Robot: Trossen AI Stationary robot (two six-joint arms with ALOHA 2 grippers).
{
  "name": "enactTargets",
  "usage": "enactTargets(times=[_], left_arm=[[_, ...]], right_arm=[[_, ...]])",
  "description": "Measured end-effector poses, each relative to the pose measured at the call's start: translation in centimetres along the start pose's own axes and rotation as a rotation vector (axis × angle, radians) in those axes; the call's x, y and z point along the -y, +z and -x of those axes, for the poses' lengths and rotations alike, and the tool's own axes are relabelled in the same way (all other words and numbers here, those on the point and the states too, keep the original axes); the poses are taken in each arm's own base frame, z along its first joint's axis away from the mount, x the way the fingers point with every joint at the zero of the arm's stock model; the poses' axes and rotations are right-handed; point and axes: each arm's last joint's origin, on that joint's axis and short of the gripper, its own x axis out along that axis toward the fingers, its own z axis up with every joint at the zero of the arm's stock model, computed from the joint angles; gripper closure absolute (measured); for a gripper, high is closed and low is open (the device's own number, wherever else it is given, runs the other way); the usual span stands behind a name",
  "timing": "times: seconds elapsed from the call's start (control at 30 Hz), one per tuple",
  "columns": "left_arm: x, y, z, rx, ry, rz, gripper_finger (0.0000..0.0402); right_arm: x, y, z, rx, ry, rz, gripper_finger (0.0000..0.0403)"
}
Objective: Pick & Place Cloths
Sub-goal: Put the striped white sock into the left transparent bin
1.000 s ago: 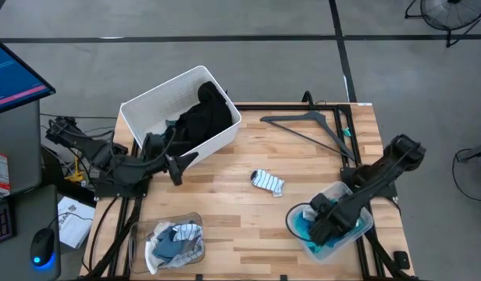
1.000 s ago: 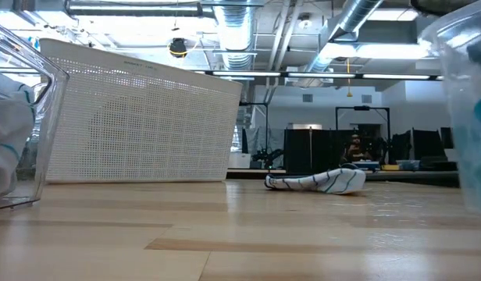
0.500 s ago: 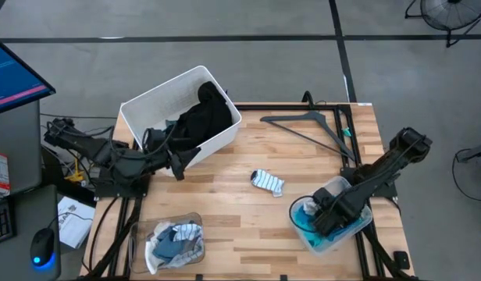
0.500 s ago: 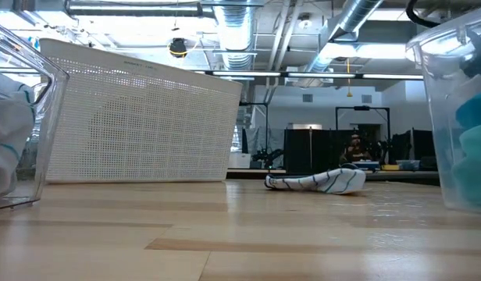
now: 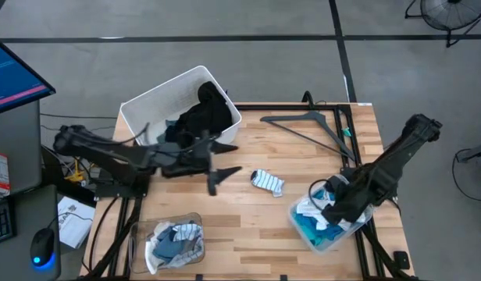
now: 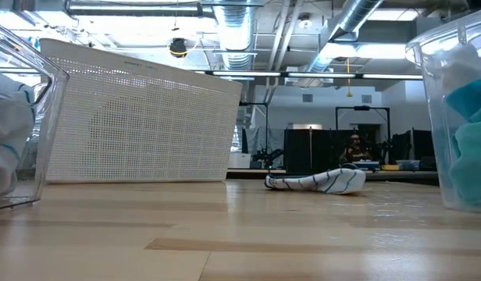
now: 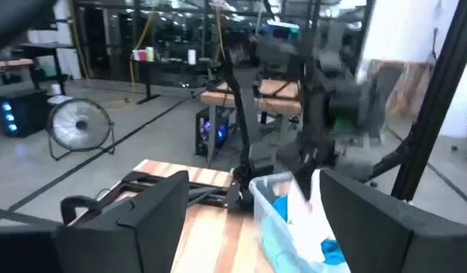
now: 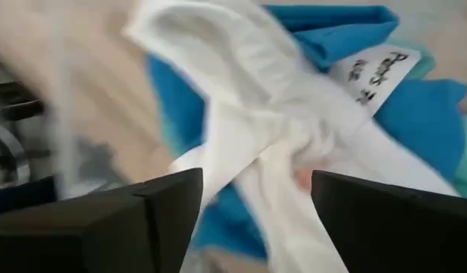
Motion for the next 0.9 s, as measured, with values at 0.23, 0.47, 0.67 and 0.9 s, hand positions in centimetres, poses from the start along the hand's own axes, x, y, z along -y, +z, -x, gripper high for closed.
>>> enactTargets(times=[0.23, 0.47, 0.67, 0.9], left_arm=[[-1.3, -3.4, -6.2, -0.084, -0.104, -0.023, 0.0118], [-1.6, -6.7, -12.1, -0.182, -0.169, -0.052, 0.012], [-1.4, -10.8, -14.8, -0.282, -0.155, -0.072, 0.012], [-0.1, -15.3, -15.8, -0.381, -0.107, -0.13, 0.0121]], right_arm=[[0.2, 0.1, 4.2, 0.066, 0.174, 0.03, 0.0159], [0.8, 0.6, 5.8, 0.153, 0.24, 0.031, 0.0159], [0.6, 0.6, 5.6, 0.177, 0.222, 0.061, 0.0159], [0.1, 0.5, 5.0, 0.198, 0.191, 0.096, 0.0159]])
